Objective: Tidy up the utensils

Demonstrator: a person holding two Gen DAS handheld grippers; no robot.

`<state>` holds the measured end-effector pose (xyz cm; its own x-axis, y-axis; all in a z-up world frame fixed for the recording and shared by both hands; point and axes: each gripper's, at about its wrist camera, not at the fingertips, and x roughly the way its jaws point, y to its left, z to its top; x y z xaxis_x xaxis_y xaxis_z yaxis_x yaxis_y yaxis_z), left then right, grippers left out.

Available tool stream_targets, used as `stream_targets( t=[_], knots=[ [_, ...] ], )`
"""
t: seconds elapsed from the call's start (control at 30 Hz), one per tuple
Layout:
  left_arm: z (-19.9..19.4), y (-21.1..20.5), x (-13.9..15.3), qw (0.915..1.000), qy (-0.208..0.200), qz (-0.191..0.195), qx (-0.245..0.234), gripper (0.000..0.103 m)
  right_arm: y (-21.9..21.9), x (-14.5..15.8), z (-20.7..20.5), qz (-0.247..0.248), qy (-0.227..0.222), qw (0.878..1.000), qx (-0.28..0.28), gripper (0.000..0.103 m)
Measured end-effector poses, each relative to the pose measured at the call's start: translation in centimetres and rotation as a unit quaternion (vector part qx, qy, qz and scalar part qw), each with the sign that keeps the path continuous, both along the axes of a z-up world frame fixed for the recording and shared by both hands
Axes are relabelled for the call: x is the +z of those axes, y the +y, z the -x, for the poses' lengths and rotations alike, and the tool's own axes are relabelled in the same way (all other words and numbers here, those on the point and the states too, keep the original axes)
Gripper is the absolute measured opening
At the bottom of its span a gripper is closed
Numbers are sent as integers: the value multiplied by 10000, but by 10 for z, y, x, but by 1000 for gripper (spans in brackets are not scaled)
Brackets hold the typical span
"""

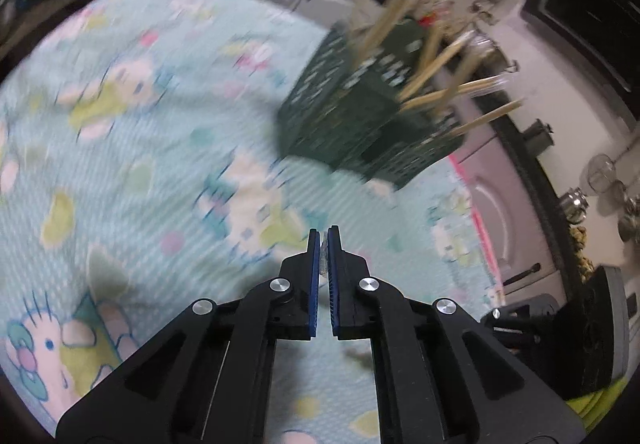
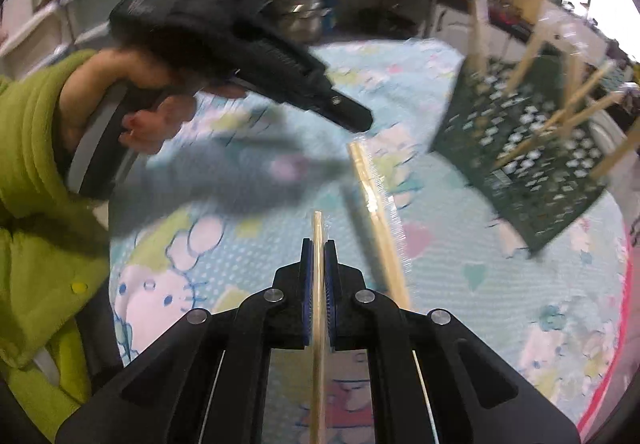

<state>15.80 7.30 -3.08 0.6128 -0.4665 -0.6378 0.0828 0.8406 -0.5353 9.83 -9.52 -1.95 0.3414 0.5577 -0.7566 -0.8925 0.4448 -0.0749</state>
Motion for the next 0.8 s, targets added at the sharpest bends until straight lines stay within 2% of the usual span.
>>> stream_targets(
  t=[0.2,0.37,0.43,0.8],
  knots=[
    [-10,-28,53,9974,-598,-187,-362,1,-26,44,-11,-678,-397,9956,-507,6],
    [-19,-50,82,9934,-927,-329,-583,1,-43,73,-22,-1092,-717,9876,-867,6],
    [-21,-55,92,9920,-1027,-381,-634,1,-50,82,-26,-1362,-823,9819,-1025,6],
    [-25,-77,124,9857,-1373,-499,-840,1,-77,119,-54,-2194,-1318,9539,-1569,6]
  ],
)
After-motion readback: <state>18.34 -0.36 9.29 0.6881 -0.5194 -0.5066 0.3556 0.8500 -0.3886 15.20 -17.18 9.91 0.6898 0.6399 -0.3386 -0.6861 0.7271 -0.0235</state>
